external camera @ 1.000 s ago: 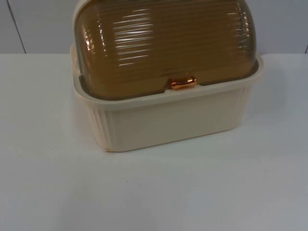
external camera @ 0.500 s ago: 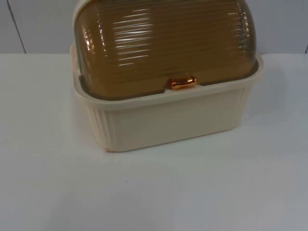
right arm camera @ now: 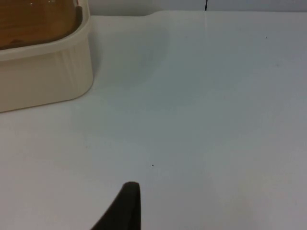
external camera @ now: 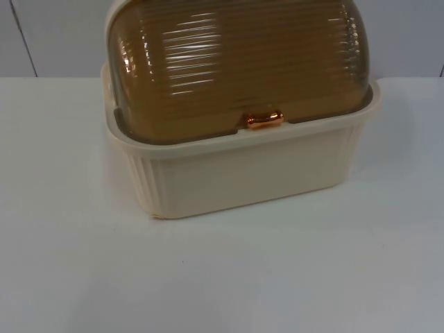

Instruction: Open the box lid with the left hand, place the block into the box with the right hand, then close the box lid with the left hand.

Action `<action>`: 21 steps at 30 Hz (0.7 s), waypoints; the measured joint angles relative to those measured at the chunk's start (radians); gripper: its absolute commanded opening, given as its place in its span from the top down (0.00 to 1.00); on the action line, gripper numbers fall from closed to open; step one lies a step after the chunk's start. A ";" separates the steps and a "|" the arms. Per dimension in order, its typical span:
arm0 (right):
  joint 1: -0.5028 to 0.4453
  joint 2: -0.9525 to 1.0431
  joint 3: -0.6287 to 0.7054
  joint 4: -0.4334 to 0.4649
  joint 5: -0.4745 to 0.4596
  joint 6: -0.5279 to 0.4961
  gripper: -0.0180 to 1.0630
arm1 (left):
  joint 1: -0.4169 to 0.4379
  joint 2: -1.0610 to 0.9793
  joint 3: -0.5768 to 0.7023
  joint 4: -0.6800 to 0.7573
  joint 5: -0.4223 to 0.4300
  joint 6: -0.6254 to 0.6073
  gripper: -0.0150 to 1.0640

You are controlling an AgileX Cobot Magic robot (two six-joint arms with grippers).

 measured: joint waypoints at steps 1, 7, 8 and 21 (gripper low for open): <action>0.000 0.000 0.000 0.000 0.000 0.000 0.02 | 0.000 0.000 0.000 0.000 0.000 0.000 0.02; 0.000 0.000 0.000 0.002 0.000 0.000 0.02 | 0.000 0.000 0.000 0.006 0.000 -0.025 0.02; 0.000 0.000 0.000 0.002 0.000 0.000 0.02 | 0.000 0.000 0.000 0.006 0.000 -0.025 0.02; 0.000 0.000 0.000 0.004 0.000 0.000 0.02 | 0.000 0.000 0.000 0.048 0.000 -0.078 0.02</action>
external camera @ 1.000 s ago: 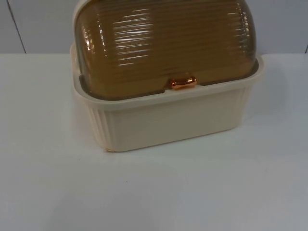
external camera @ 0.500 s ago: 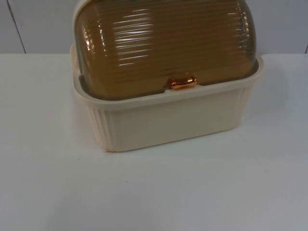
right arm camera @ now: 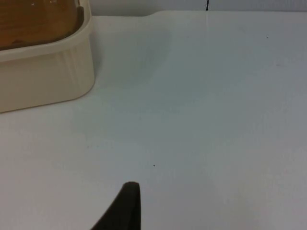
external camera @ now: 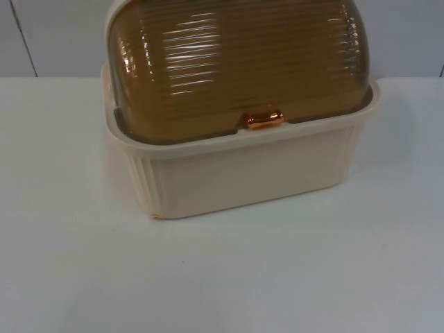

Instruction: Open the box lid with the left hand, place the block into the box with the right hand, then close the box lid with the left hand.

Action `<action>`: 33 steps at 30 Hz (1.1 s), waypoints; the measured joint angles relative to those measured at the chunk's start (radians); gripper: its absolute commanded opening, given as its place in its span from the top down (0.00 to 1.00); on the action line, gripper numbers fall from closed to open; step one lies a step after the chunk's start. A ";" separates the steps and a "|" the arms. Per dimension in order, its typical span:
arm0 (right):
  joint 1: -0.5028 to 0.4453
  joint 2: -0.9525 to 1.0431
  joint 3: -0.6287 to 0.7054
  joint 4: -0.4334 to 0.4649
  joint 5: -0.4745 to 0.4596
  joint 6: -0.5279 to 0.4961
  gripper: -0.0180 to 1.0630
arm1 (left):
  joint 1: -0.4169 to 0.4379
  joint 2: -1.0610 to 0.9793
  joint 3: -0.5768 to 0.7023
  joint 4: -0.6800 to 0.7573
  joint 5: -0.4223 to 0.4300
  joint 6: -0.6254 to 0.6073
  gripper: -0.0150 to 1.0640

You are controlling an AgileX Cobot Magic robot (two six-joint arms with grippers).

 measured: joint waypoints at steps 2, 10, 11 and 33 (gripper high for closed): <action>0.000 0.000 0.000 0.000 0.000 0.002 0.02 | 0.000 0.000 0.000 0.000 0.000 -0.002 0.02; 0.000 0.000 0.000 0.000 0.000 0.004 0.02 | 0.000 0.000 0.000 0.000 0.000 -0.002 0.02; 0.000 0.000 0.000 0.000 0.000 0.004 0.02 | 0.000 0.000 0.000 0.000 0.000 -0.002 0.02; 0.000 0.000 0.000 0.002 0.000 0.004 0.02 | 0.000 0.000 0.000 0.000 0.000 -0.002 0.02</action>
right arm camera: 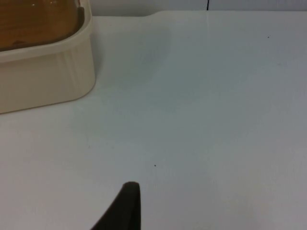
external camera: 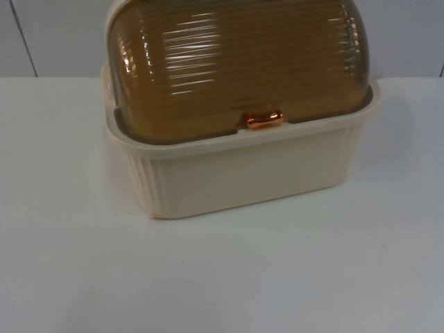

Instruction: Open the box lid with the left hand, place the block into the box with the right hand, then close the box lid with the left hand.

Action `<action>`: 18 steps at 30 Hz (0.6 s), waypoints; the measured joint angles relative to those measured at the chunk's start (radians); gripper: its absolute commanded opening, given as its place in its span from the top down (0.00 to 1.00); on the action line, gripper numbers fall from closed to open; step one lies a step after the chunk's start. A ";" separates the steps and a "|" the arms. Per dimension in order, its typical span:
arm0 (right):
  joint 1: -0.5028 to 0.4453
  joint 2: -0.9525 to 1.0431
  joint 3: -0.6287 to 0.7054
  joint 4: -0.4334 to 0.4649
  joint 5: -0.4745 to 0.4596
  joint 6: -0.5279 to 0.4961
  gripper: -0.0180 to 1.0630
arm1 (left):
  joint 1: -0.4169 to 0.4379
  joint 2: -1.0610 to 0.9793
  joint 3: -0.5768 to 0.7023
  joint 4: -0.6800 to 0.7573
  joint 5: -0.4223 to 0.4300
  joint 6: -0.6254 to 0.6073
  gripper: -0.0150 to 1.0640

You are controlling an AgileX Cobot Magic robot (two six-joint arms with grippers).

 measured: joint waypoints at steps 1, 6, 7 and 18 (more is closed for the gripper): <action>0.000 0.000 0.000 0.000 0.000 0.000 0.02 | 0.000 0.000 0.000 0.000 0.000 0.000 0.02; 0.000 0.000 0.000 0.002 0.000 0.000 0.02 | 0.000 0.000 0.000 0.000 0.000 0.000 0.02; 0.000 0.000 0.000 0.002 0.000 0.000 0.02 | 0.000 0.000 0.000 0.000 0.000 0.000 0.02; 0.000 0.000 0.000 0.018 0.000 -0.031 0.02 | 0.000 0.000 0.000 0.000 0.000 0.000 0.02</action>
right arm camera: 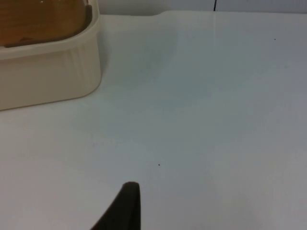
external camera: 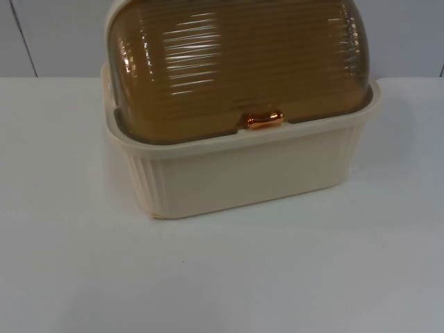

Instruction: Open the box lid with the left hand, place the block into the box with the right hand, then close the box lid with the left hand.

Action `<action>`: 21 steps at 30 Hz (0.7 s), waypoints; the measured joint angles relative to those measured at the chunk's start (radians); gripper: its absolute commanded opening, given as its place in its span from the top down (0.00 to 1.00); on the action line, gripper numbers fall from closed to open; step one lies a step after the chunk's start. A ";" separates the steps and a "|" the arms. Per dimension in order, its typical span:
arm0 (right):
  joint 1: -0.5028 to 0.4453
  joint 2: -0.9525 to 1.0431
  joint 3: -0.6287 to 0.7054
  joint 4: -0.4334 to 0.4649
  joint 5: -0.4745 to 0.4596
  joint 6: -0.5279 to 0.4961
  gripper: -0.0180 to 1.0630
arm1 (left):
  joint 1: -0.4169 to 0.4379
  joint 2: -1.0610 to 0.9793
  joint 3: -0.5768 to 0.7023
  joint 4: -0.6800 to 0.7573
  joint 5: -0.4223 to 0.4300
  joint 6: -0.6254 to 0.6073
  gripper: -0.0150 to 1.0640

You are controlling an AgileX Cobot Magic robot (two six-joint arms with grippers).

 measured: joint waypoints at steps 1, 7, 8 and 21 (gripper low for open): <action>0.000 0.000 0.000 0.000 0.000 0.000 0.02 | 0.000 0.000 0.000 0.000 0.000 0.000 0.02; 0.000 0.000 0.000 0.003 0.000 0.020 0.02 | 0.000 0.000 0.000 0.000 0.000 0.000 0.02; 0.000 0.000 0.000 0.003 0.000 0.027 0.02 | 0.000 0.000 0.000 0.000 0.000 0.000 0.02; 0.000 0.000 0.000 0.009 -0.002 0.036 0.02 | 0.000 0.000 0.000 0.005 0.000 0.000 0.02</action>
